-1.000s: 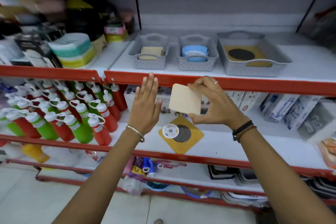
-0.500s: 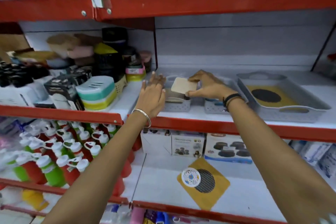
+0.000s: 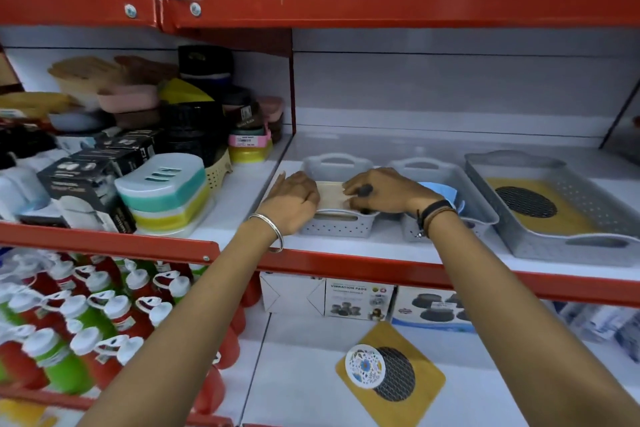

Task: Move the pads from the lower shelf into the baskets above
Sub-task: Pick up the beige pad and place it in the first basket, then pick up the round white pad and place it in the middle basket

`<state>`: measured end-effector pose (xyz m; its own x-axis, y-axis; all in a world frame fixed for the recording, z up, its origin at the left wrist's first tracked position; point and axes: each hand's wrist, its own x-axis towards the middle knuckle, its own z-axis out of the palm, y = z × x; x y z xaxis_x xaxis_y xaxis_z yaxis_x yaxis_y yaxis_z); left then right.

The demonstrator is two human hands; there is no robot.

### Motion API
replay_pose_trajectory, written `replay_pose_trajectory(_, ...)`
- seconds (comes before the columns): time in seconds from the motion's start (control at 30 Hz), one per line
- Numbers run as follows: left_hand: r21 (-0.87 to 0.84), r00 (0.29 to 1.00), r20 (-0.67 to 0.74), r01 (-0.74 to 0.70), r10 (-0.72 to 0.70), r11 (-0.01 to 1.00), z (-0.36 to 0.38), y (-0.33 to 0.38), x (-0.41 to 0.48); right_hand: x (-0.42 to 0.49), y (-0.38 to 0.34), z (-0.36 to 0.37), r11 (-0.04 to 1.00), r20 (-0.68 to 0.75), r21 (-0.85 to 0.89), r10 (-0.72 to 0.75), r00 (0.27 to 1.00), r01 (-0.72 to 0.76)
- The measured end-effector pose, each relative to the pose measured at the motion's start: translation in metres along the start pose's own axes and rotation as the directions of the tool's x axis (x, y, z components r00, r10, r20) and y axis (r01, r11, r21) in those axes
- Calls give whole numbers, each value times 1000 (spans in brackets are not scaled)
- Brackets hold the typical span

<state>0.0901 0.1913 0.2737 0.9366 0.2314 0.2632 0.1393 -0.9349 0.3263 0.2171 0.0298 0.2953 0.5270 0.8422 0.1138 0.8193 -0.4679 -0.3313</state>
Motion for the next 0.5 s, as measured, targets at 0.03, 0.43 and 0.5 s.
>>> replay_pose_trajectory(0.03,18,1000,-26,-5,6,1000,-1,1,-1,-3,-2,-2,1000,-39,9,-7,999,8)
replay_pose_trajectory(0.43,-55,700,-633,-467,330,883,94,67,-128,-172,-27,58,946,-721,107,-138,679,305)
replay_pose_trajectory(0.5,-108,779,-556,-415,291,904,129,62,-147,-192,-15,91,947,-657,194,-70,751,257)
